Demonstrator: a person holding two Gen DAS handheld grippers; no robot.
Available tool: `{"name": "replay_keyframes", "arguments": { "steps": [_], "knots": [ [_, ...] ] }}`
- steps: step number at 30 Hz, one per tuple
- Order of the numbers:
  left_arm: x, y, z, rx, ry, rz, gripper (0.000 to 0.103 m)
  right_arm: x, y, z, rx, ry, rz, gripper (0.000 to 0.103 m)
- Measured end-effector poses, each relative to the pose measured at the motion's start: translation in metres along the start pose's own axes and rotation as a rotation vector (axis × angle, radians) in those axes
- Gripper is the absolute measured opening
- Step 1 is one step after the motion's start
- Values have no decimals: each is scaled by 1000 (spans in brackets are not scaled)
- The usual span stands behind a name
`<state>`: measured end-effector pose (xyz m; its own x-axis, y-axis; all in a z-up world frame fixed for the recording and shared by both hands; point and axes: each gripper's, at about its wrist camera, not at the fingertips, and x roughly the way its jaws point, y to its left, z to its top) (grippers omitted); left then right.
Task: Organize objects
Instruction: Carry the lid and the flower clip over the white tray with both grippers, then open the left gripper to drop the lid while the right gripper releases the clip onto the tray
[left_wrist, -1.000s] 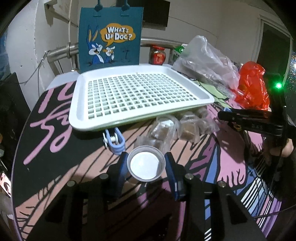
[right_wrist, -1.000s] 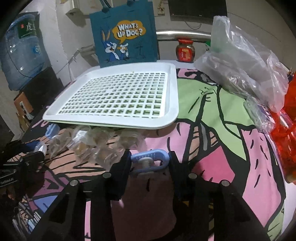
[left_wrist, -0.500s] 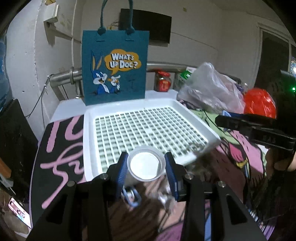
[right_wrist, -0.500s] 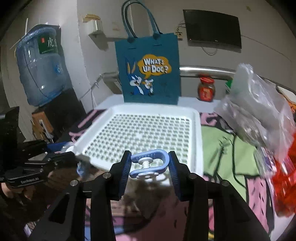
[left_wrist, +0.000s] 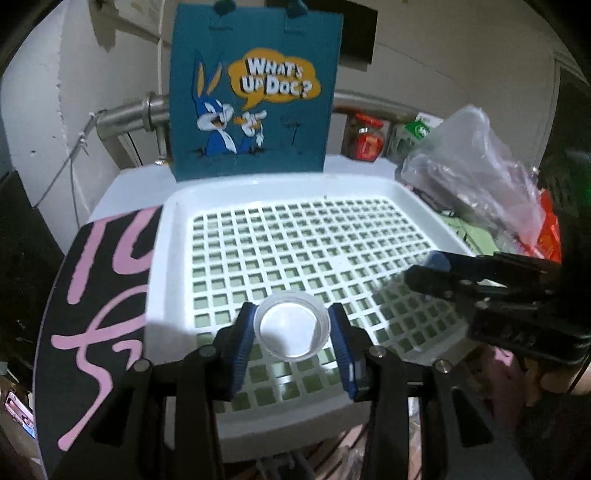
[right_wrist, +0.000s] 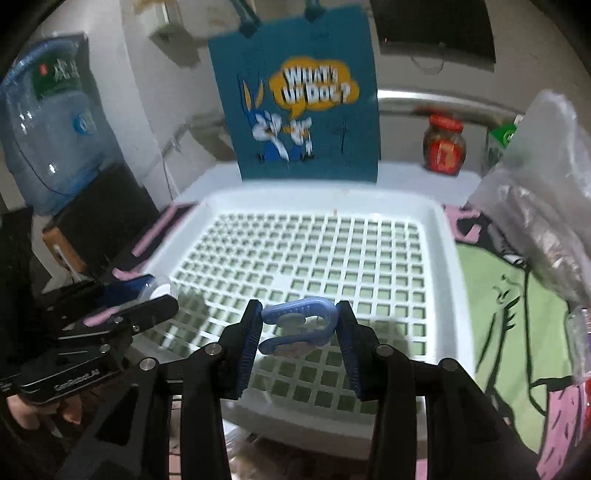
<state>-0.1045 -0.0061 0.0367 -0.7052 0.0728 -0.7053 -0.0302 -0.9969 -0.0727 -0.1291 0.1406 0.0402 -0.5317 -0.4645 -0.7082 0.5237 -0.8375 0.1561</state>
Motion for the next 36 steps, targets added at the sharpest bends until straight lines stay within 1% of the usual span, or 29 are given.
{"name": "replay_keyframes", "arguments": {
  "steps": [5, 7, 9, 11, 12, 13, 15, 17, 20, 23, 27, 31, 36],
  "knots": [
    [19, -4, -5, 14, 55, 24, 39, 24, -3, -5, -16, 62, -52, 40],
    [20, -6, -7, 32, 40, 48, 39, 29, -4, -7, -24, 66, -62, 40],
    [20, -6, -6, 30, 39, 45, 39, 31, -3, -6, -39, 64, -76, 40],
    [20, -7, -7, 37, 33, 40, 42, 31, -2, -6, -40, 59, -76, 41],
    [20, -8, -7, 41, 31, 38, 52, 31, -2, -7, -43, 54, -75, 45],
    [21, -8, -7, 37, 37, 34, 64, 31, -1, -7, -43, 53, -77, 56],
    [19, -6, -6, 22, 30, 21, 67, 29, -1, -7, -32, 45, -83, 65],
    [14, -6, -4, 23, 20, 14, 67, 23, -2, -6, -17, 29, -77, 68],
    [0, -8, -1, 29, -7, 13, 68, 7, -5, -2, 9, -18, -63, 71],
    [-21, -7, 3, 10, -53, -8, 71, -15, -6, 2, 30, -76, -41, 76],
    [-50, -4, 4, -13, -113, -22, 72, -55, -3, 2, 59, -169, -4, 83],
    [-75, -1, -3, -31, -151, -32, 72, -89, 7, -6, 46, -249, 23, 88],
    [-98, -2, -19, -14, -172, -45, 72, -115, 17, -22, 17, -291, 37, 90]
  ]
}}
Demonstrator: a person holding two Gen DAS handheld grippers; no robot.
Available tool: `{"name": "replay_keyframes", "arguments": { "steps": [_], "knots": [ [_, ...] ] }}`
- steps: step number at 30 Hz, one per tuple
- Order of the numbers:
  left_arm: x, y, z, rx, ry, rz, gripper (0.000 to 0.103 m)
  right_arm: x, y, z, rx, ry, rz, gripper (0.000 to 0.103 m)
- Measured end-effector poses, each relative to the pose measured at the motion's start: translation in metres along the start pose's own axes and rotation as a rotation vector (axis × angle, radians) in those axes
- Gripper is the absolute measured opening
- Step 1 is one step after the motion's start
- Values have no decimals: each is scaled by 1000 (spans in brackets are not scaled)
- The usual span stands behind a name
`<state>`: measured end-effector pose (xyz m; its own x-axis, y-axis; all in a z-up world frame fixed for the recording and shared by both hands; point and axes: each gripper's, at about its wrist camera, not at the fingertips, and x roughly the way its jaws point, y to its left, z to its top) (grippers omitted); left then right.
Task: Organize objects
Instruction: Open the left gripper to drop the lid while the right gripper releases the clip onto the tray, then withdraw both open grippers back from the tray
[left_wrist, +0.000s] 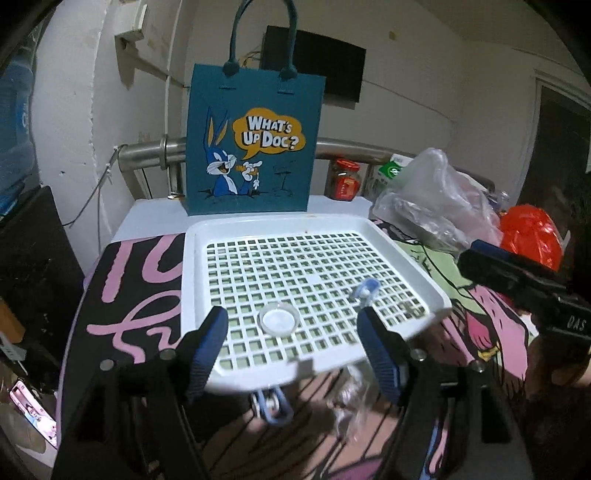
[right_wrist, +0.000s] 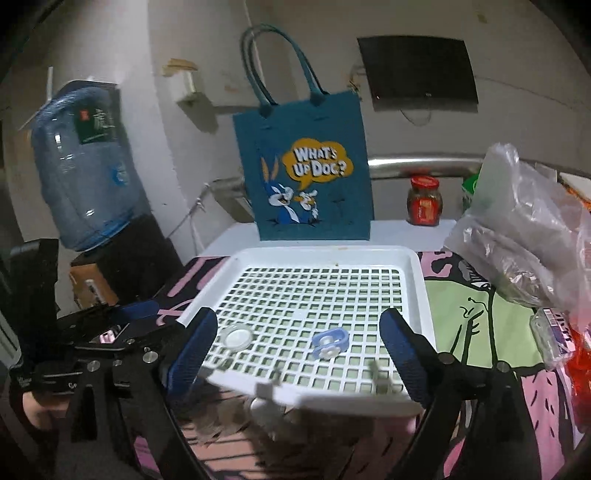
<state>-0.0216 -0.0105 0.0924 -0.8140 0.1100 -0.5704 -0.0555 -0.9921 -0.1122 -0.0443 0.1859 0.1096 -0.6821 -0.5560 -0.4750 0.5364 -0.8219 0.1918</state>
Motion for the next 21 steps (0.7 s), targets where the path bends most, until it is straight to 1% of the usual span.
{"name": "replay_keyframes", "arguments": {
  "steps": [4, 10, 16, 21],
  "knots": [
    [-13, 0, -11, -7, -8, -7, 72, -18, 5, -10, -10, -27, 5, 90],
    [-20, -5, -33, -2, 19, -16, 72, -34, 10, -29, -31, -31, 1, 90],
    [-17, -14, -55, 21, 63, -18, 72, -37, 10, -52, -46, 4, -20, 90],
    [-10, -20, -70, 47, 106, -8, 72, -28, 5, -71, -44, 61, -37, 90]
  ]
}}
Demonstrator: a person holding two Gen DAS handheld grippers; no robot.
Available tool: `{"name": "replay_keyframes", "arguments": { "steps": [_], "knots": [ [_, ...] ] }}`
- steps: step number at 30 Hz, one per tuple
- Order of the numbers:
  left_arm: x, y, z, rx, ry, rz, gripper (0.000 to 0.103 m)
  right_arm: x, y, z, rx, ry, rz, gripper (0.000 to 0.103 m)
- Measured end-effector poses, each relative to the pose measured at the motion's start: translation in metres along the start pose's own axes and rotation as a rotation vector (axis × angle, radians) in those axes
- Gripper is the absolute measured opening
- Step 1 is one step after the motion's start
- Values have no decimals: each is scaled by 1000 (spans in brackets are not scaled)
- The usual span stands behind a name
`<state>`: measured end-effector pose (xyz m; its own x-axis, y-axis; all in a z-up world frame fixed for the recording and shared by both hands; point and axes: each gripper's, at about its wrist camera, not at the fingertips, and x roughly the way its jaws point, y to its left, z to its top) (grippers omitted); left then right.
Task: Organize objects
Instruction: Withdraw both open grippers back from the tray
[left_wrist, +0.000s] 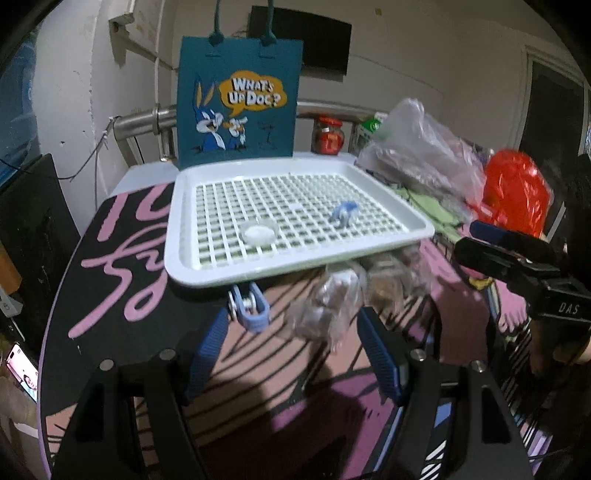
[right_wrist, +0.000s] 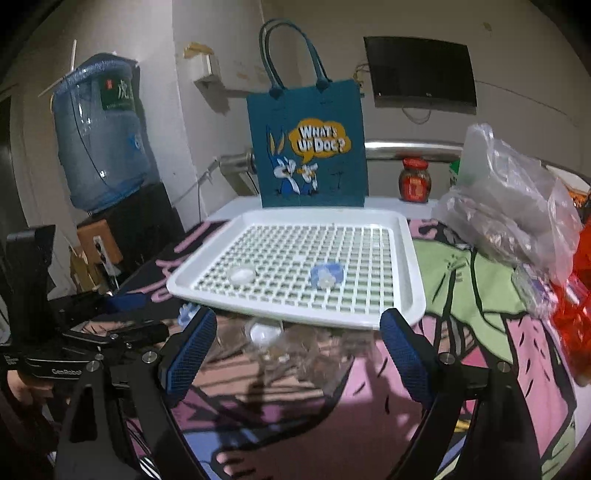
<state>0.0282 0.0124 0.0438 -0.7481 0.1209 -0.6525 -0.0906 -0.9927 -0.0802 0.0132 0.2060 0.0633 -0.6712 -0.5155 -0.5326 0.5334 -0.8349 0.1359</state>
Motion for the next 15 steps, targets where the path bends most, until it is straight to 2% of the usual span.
{"name": "replay_keyframes", "arguments": {
  "steps": [8, 15],
  "knots": [
    [20, 0, -15, 6, 95, 30, 72, 21, -6, -25, -9, 115, -40, 90],
    [33, 4, -17, -16, 159, 31, 72, 31, -12, -30, 10, 179, -54, 90]
  ]
}}
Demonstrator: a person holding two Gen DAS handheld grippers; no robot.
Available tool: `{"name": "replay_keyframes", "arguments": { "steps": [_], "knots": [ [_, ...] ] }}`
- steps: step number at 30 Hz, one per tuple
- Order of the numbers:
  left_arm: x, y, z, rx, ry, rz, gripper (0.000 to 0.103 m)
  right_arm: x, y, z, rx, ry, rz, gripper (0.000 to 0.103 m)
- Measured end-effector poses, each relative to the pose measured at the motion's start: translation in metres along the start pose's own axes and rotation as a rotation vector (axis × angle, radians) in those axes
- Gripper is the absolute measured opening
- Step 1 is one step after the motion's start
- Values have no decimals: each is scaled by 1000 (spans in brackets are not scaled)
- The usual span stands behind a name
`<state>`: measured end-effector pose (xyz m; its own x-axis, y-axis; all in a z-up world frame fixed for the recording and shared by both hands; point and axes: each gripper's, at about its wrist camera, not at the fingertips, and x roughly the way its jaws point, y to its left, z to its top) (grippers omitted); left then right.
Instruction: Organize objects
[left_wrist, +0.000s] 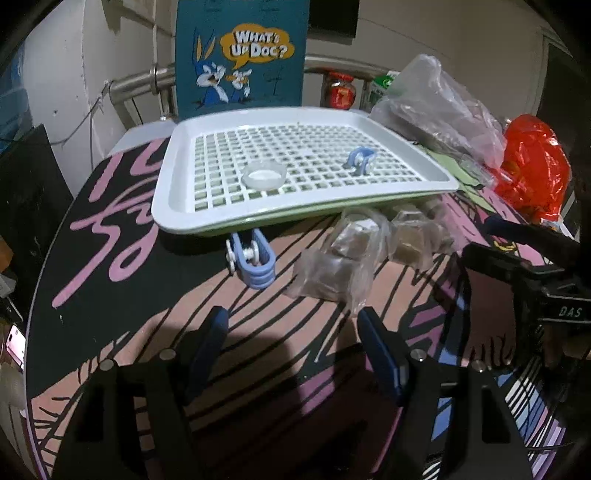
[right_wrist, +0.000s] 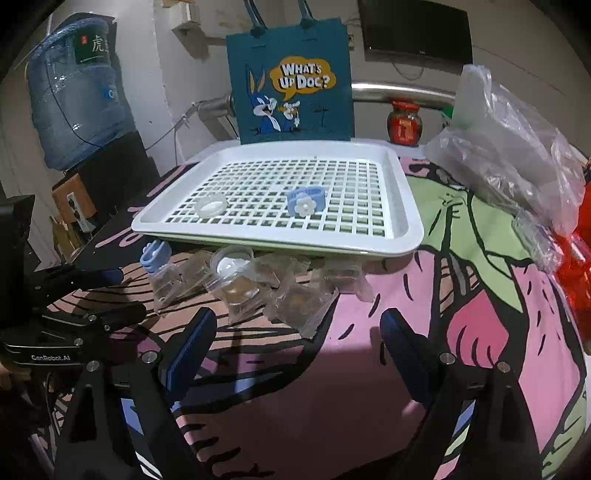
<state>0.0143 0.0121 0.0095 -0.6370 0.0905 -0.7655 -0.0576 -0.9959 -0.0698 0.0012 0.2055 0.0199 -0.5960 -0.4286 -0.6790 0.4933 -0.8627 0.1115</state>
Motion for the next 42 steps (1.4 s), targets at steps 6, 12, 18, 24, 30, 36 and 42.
{"name": "replay_keyframes", "arguments": {
  "steps": [6, 12, 18, 24, 30, 36, 42],
  "knots": [
    [5, -3, 2, 13, 19, 15, 73, 11, -2, -1, 0, 64, -18, 90],
    [11, -12, 3, 61, 41, 56, 84, 20, -5, -1, 15, 110, -28, 90],
    [14, -9, 3, 46, 55, 61, 97, 23, -7, -1, 23, 125, -18, 90],
    [17, -9, 3, 47, 69, 62, 103, 24, -9, -2, 39, 133, -6, 90],
    [16, -9, 3, 48, 70, 63, 103, 25, -8, -2, 35, 136, -15, 90],
    [16, -9, 3, 48, 70, 63, 103, 25, -10, -2, 45, 134, -10, 90],
    [16, -9, 3, 48, 70, 63, 103, 25, -10, -1, 51, 134, -4, 90]
  ]
}}
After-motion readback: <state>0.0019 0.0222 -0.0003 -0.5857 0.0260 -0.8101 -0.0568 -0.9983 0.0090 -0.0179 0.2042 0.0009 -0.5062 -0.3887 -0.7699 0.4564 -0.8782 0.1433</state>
